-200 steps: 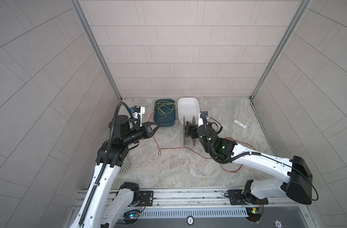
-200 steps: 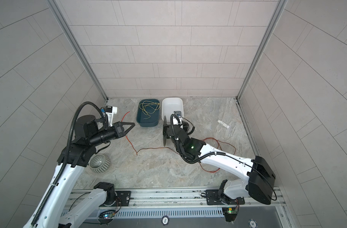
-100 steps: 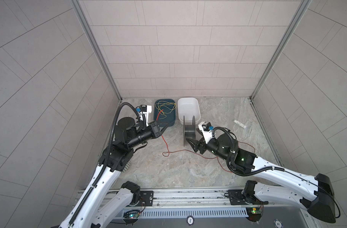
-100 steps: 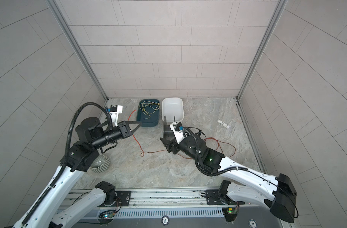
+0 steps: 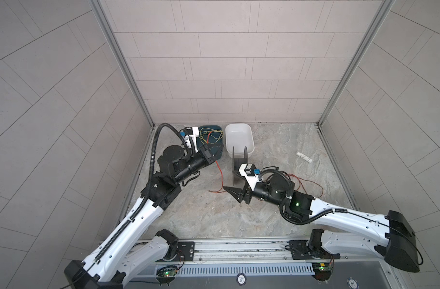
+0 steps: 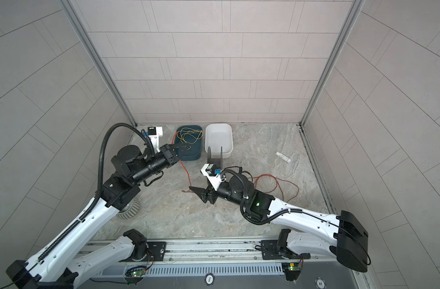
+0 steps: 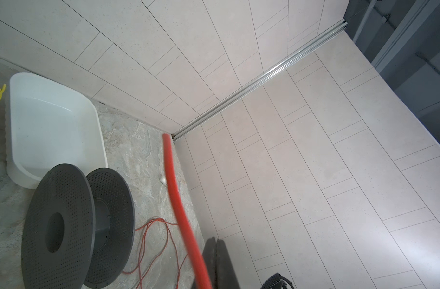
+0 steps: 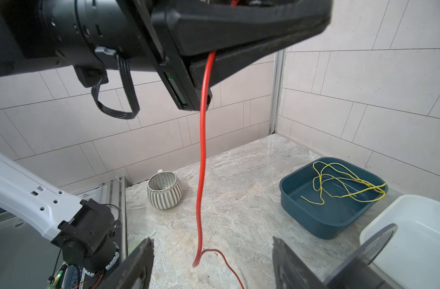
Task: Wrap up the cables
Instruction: 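Raise the red cable with the right gripper while the left reaches toward the spool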
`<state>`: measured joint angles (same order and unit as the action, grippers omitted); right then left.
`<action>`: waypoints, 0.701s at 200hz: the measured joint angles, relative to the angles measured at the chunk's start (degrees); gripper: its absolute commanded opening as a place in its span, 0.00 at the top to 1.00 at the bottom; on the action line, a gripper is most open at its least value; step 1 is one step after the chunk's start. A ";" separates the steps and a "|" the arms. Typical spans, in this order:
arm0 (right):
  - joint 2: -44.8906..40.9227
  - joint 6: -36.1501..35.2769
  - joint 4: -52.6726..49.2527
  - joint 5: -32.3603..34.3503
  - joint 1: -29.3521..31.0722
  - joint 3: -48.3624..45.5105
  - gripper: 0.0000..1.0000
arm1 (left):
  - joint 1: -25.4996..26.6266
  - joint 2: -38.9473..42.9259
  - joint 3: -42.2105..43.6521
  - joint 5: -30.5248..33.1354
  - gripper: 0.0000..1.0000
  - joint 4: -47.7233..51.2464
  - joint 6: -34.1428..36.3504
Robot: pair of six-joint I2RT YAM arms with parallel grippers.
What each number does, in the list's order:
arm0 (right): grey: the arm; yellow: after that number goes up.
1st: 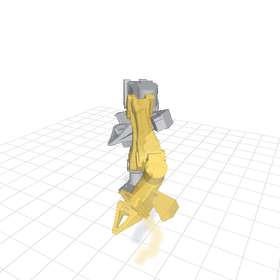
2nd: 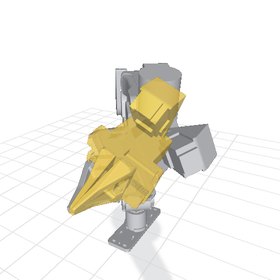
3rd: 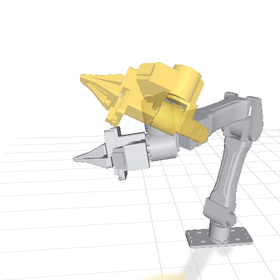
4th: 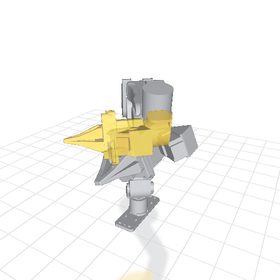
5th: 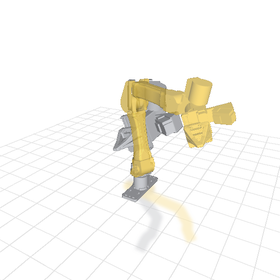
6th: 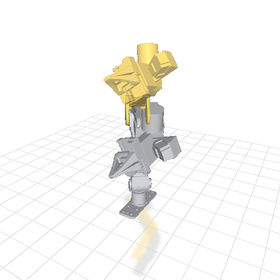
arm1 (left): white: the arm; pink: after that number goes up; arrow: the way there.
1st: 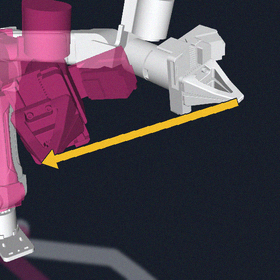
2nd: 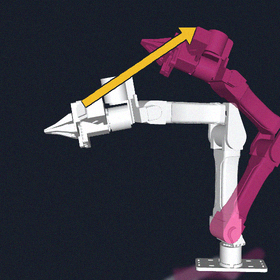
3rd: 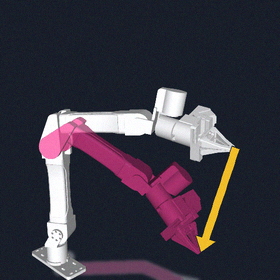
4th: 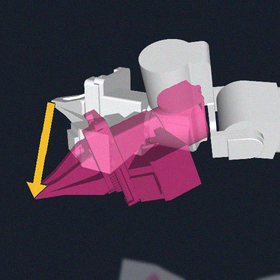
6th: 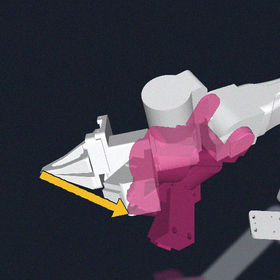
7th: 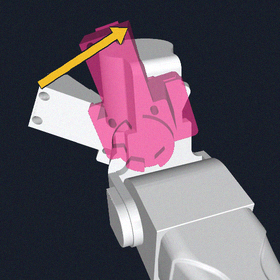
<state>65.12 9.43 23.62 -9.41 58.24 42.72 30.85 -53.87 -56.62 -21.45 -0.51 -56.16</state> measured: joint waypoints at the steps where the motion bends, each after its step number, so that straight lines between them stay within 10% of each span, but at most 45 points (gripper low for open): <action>1: 0.15 -0.04 0.09 0.00 0.00 0.09 0.31 | 0.04 -0.04 0.00 0.00 1.00 -0.04 0.00; 108: 9.01 1.53 6.58 5.81 0.00 4.57 0.99 | 1.46 -2.05 -0.13 2.78 1.00 -1.75 0.76; 140: 7.37 1.53 5.40 7.82 0.00 4.15 1.00 | 1.49 -2.05 -0.44 3.52 0.67 -0.42 3.34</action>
<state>72.49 10.96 29.02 -1.58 58.24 46.87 32.34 -55.92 -57.06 -17.93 -0.93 -52.82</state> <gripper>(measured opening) 0.048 0.253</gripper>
